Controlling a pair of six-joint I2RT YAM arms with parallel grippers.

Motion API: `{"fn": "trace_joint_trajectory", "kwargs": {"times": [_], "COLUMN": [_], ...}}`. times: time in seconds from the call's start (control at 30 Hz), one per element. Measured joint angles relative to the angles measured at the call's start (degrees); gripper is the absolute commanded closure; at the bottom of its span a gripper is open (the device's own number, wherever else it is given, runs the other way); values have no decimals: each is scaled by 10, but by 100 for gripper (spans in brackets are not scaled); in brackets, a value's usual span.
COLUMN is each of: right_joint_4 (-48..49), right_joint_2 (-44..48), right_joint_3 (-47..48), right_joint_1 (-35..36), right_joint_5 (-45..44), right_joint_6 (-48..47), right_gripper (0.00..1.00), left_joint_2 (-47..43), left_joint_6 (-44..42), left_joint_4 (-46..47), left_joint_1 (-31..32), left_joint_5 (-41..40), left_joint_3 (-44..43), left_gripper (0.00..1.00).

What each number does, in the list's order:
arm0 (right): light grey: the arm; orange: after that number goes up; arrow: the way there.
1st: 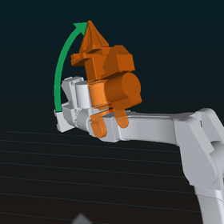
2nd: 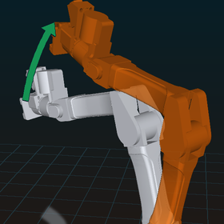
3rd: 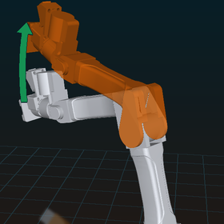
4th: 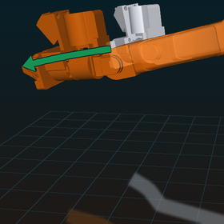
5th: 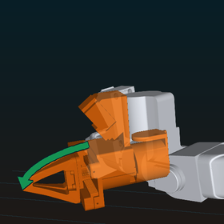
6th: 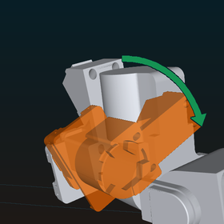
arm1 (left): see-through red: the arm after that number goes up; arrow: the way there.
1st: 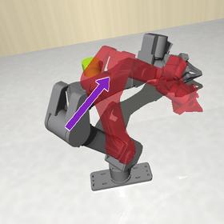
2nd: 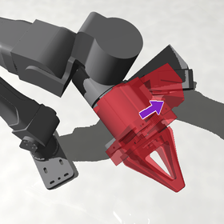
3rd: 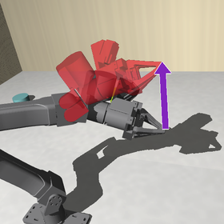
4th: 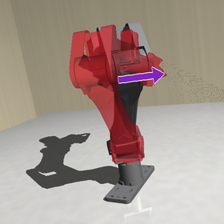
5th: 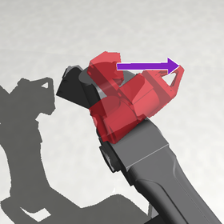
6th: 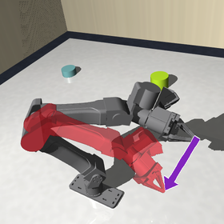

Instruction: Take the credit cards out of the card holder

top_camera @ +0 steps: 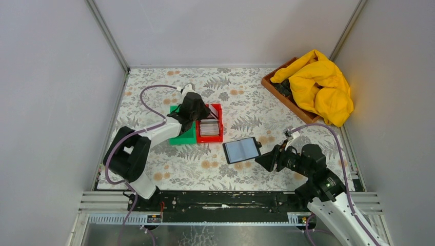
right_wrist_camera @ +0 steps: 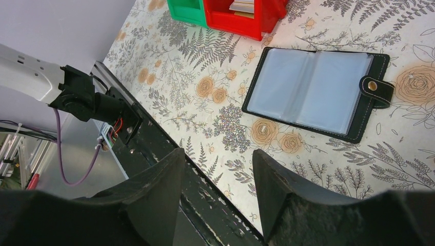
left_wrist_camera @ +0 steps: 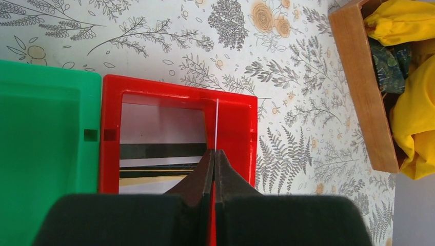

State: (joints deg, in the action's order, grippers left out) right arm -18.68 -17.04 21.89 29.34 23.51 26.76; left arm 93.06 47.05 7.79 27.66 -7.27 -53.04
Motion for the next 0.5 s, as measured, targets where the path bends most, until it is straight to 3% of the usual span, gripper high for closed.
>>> {"fn": "trace_joint_trajectory", "kwargs": {"times": [0.13, 0.33, 0.5], "right_joint_4": [0, 0, 0], "right_joint_2": [0, -2, -2], "right_joint_3": [0, 0, 0], "right_joint_1": [0, 0, 0], "right_joint_5": [0, 0, 0], "right_joint_6": [0, 0, 0], "right_gripper": [41, 41, 41], "left_joint_2": [15, 18, 16], "left_joint_6": [0, 1, 2], "left_joint_4": [-1, -7, -16], "left_joint_1": [-2, -4, -4], "left_joint_5": [5, 6, -3], "left_joint_3": [-5, -5, -4], "left_gripper": [99, 73, 66]}}
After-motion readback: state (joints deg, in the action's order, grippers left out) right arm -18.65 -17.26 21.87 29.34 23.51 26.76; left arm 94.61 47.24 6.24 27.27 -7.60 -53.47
